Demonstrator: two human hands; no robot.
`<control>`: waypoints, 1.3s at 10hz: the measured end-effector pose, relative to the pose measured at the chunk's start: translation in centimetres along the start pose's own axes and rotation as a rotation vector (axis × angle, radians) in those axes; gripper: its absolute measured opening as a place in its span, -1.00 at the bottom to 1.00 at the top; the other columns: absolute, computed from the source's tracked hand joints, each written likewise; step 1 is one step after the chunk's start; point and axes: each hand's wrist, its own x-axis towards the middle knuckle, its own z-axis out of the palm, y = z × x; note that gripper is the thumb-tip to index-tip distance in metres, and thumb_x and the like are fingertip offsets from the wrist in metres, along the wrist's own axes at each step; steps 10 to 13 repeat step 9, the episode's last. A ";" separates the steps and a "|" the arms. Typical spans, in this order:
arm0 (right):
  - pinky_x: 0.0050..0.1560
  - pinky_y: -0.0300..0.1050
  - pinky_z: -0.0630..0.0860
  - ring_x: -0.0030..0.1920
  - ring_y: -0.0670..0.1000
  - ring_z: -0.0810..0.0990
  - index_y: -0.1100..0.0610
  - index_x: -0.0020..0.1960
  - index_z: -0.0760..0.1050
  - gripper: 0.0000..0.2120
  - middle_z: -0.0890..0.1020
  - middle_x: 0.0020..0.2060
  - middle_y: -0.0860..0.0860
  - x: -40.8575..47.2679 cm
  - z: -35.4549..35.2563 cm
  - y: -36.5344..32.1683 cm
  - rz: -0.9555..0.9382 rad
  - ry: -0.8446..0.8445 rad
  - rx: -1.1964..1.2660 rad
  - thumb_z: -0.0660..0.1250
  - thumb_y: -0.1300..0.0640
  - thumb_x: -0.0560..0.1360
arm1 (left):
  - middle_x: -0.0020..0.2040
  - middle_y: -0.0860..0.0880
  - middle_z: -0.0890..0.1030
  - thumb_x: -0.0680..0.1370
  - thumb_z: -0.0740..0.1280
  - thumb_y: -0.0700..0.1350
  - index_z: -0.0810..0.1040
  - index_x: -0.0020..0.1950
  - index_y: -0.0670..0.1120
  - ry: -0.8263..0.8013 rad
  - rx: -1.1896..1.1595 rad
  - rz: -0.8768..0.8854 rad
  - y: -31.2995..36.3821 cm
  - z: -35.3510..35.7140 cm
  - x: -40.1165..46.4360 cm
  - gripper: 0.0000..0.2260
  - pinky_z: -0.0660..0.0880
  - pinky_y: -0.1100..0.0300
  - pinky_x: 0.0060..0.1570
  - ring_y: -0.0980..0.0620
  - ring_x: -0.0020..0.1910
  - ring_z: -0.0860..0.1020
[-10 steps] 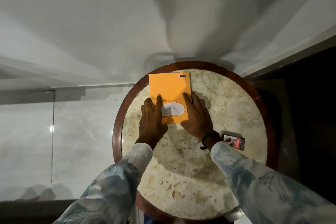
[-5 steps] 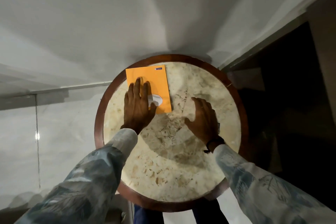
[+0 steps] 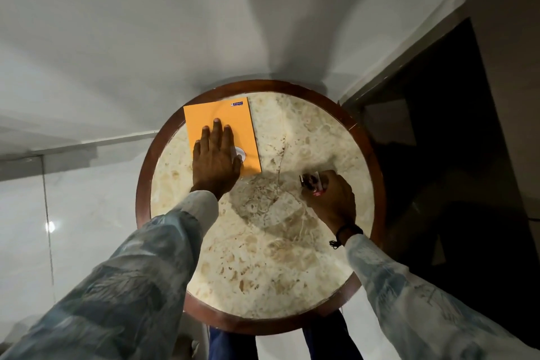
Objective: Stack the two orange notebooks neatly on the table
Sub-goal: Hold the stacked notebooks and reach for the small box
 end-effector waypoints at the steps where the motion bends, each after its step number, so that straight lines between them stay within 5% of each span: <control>1: 0.01 0.08 0.66 -0.01 0.13 0.67 0.11 0.13 0.54 -0.55 0.69 -0.01 0.09 1.4 0.4 -2.3 0.019 0.028 0.073 0.54 -0.09 0.35 | 0.68 -0.15 -0.09 0.67 0.17 0.11 -0.03 0.65 -0.10 -0.009 0.010 -0.004 0.0 0.0 0.2 -0.34 0.08 -0.20 0.62 -0.26 0.66 -0.06; 6: -0.04 0.07 0.59 0.11 0.22 0.60 0.21 0.18 0.48 -0.43 0.60 0.11 0.17 10.1 4.3 -11.1 -0.144 0.149 -0.095 0.49 -0.15 0.37 | 0.68 -0.15 -0.19 0.68 0.01 0.12 -0.15 0.66 -0.08 0.030 0.015 0.034 -1.8 3.0 0.6 -0.37 -0.05 -0.21 0.63 -0.22 0.65 -0.19; 8: -0.01 0.05 0.61 0.10 0.17 0.63 0.16 0.24 0.46 -0.36 0.63 0.14 0.13 9.0 2.4 -10.7 -0.075 0.124 0.064 0.54 -0.20 0.34 | 0.67 -0.15 -0.21 0.68 0.01 0.11 -0.17 0.65 -0.08 0.011 0.003 0.043 -2.1 3.1 0.8 -0.37 -0.10 -0.21 0.63 -0.22 0.65 -0.22; 9: -0.09 0.09 0.67 -0.06 0.13 0.70 0.15 0.14 0.55 -0.56 0.71 -0.05 0.11 6.6 -2.2 -11.3 -0.102 0.124 0.333 0.57 -0.06 0.40 | 0.67 -0.13 -0.22 0.70 0.00 0.11 -0.19 0.65 -0.08 0.016 -0.006 0.041 -1.5 1.5 -0.2 -0.38 -0.07 -0.21 0.63 -0.19 0.65 -0.22; 13: -0.09 0.09 0.67 -0.06 0.13 0.70 0.15 0.14 0.55 -0.56 0.71 -0.05 0.11 6.6 -2.2 -11.3 -0.102 0.124 0.333 0.57 -0.06 0.40 | 0.67 -0.13 -0.22 0.70 0.00 0.11 -0.19 0.65 -0.08 0.016 -0.006 0.041 -1.5 1.5 -0.2 -0.38 -0.07 -0.21 0.63 -0.19 0.65 -0.22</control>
